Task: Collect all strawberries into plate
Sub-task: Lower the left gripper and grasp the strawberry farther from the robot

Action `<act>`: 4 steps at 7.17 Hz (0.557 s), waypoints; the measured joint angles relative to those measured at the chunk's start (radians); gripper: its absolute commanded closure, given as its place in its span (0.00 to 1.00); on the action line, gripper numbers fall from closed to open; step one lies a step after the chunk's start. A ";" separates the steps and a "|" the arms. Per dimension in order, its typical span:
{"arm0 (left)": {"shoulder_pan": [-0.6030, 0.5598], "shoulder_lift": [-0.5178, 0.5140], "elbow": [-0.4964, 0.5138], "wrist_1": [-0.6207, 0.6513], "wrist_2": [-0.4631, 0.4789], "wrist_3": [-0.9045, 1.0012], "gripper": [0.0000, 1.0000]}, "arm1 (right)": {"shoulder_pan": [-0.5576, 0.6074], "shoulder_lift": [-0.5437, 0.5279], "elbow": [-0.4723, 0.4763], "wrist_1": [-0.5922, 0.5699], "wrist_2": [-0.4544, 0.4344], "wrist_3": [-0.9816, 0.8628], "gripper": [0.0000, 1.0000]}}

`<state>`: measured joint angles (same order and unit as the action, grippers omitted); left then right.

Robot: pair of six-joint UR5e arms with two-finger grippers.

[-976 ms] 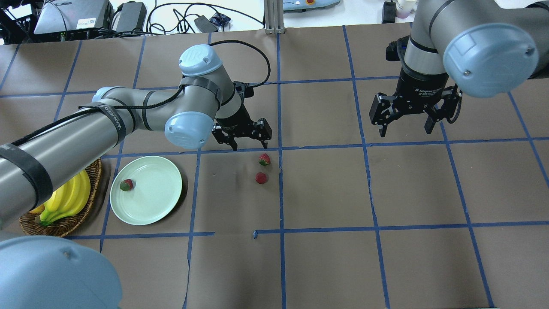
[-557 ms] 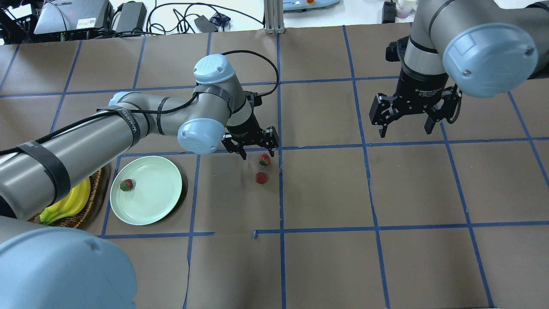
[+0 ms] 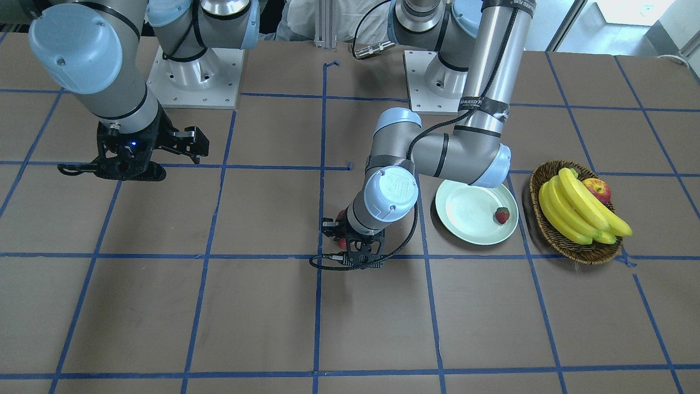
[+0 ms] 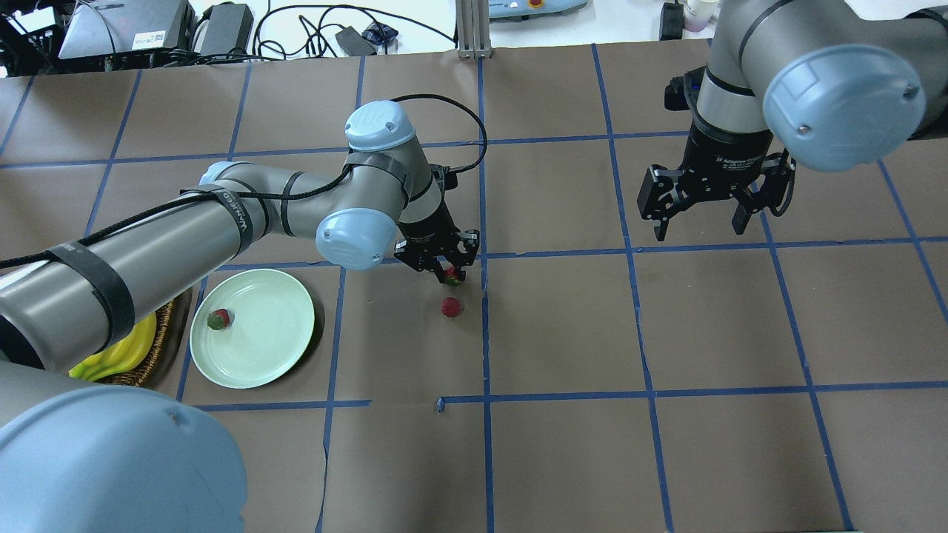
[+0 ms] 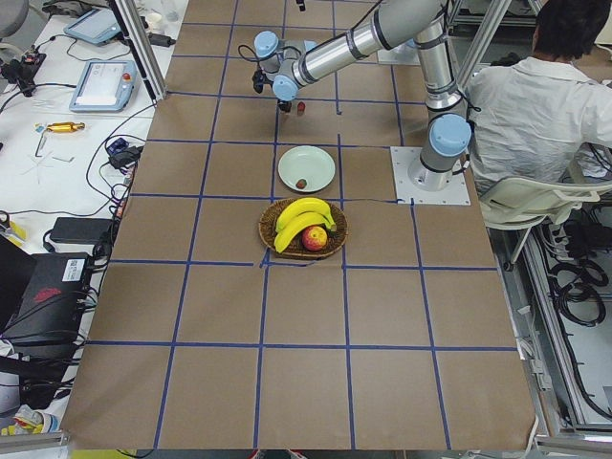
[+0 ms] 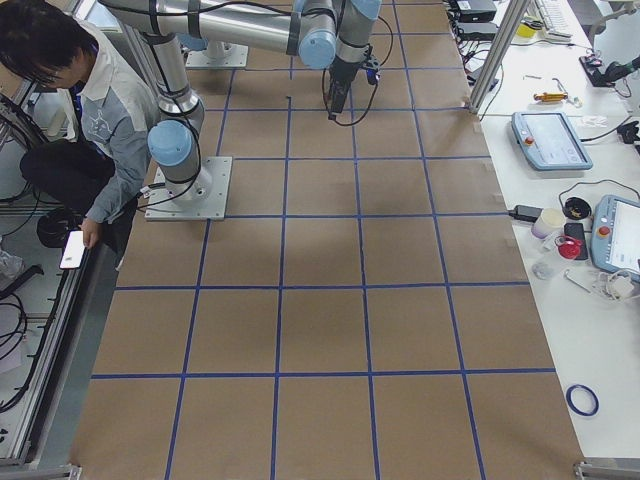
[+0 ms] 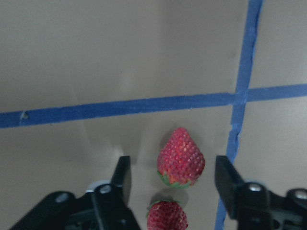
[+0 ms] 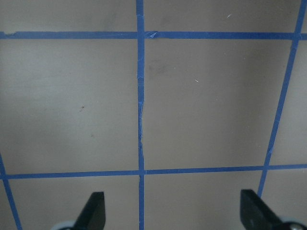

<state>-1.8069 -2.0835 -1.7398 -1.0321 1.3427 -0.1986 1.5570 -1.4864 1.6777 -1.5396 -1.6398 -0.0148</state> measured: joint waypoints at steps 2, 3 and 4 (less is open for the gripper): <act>0.000 0.003 0.004 -0.001 0.003 0.005 1.00 | 0.000 0.000 0.000 0.000 0.000 -0.002 0.00; 0.001 0.014 0.016 -0.005 0.007 0.009 1.00 | -0.001 0.000 0.000 -0.001 0.000 -0.002 0.00; 0.005 0.032 0.038 -0.017 0.020 0.014 1.00 | -0.001 0.000 0.000 -0.001 0.000 -0.003 0.00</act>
<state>-1.8022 -2.0513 -1.7015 -1.0493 1.3627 -0.1841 1.5558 -1.4861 1.6782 -1.5411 -1.6398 -0.0176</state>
